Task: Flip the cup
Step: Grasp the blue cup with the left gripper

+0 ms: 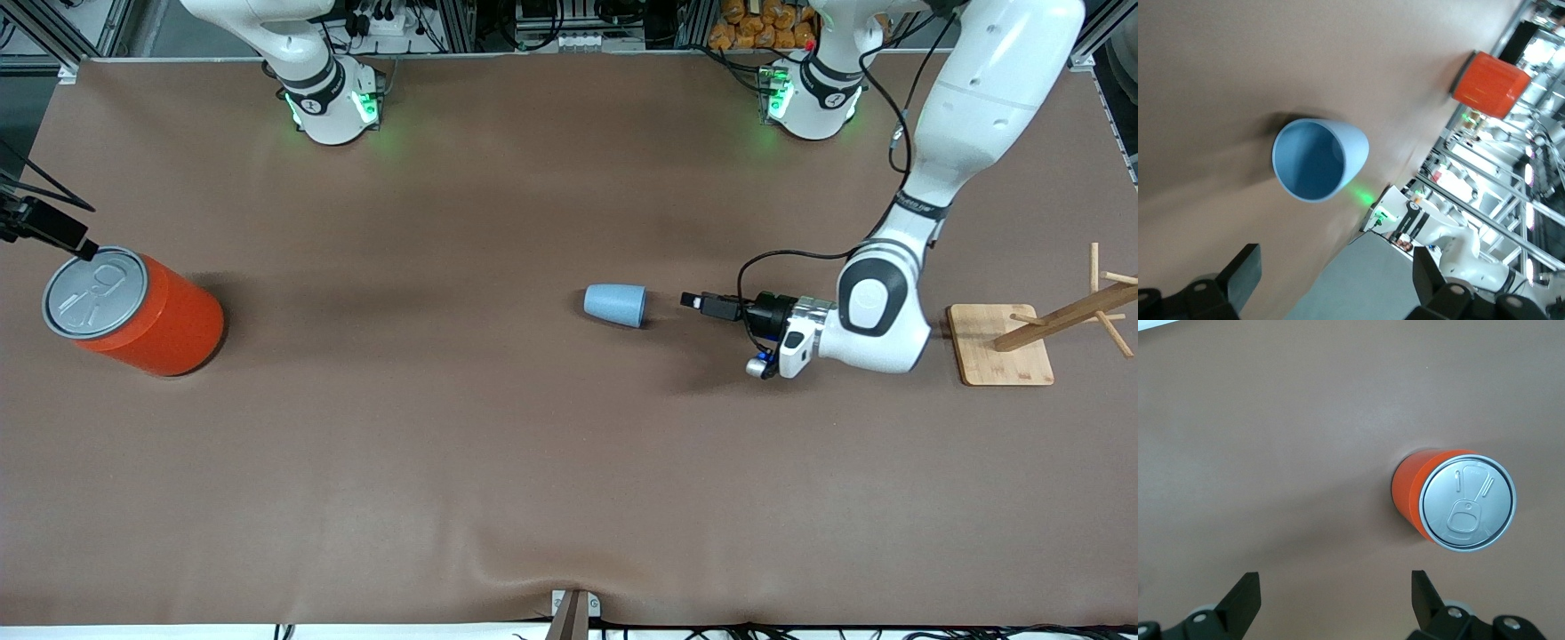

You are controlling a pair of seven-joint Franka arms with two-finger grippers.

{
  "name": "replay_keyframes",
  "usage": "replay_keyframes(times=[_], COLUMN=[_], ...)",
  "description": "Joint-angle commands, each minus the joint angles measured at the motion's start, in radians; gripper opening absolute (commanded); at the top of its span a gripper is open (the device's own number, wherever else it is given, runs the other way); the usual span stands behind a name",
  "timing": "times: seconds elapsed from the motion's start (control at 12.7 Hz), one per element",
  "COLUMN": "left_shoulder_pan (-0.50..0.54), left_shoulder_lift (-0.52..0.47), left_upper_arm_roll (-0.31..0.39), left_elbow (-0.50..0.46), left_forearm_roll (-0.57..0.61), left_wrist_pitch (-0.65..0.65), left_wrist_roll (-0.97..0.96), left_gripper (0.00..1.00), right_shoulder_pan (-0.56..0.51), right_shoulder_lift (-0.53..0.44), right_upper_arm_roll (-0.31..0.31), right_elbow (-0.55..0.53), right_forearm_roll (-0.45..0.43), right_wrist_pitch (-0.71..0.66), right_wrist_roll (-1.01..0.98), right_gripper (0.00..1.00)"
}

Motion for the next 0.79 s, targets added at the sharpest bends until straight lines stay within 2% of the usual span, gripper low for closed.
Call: replay_keyframes(times=[0.0,0.08,0.32,0.47,0.71], left_shoulder_pan=[-0.017,-0.028,-0.043,-0.045,-0.080], left_shoulder_lift=[0.041,0.041,0.070,0.076,0.094], left_upper_arm_roll=[-0.003,-0.004,-0.003,-0.003,-0.003], left_elbow=[-0.020,-0.029,-0.023,-0.009,0.011], left_forearm_roll=[-0.070,-0.102,-0.163,-0.174,-0.209], left_wrist_pitch=[0.011,0.011,0.014,0.014,0.092], left_wrist_roll=[0.087,0.096,0.165,0.168,0.168], left_gripper=[0.89,0.85,0.82,0.73,0.71], right_shoulder_pan=[-0.020,-0.020,-0.022,-0.021,-0.020], right_shoulder_lift=[-0.005,-0.005,-0.005,-0.005,-0.005], right_upper_arm_roll=[0.018,0.018,0.015,0.017,0.015], right_elbow=[0.005,0.005,0.005,0.004,0.004], right_forearm_roll=[0.000,0.000,0.000,0.000,0.000], right_wrist_pitch=[-0.014,-0.015,-0.017,-0.018,-0.018], right_wrist_roll=[0.009,0.009,0.009,0.009,0.009], right_gripper=[1.00,1.00,1.00,1.00,1.00])
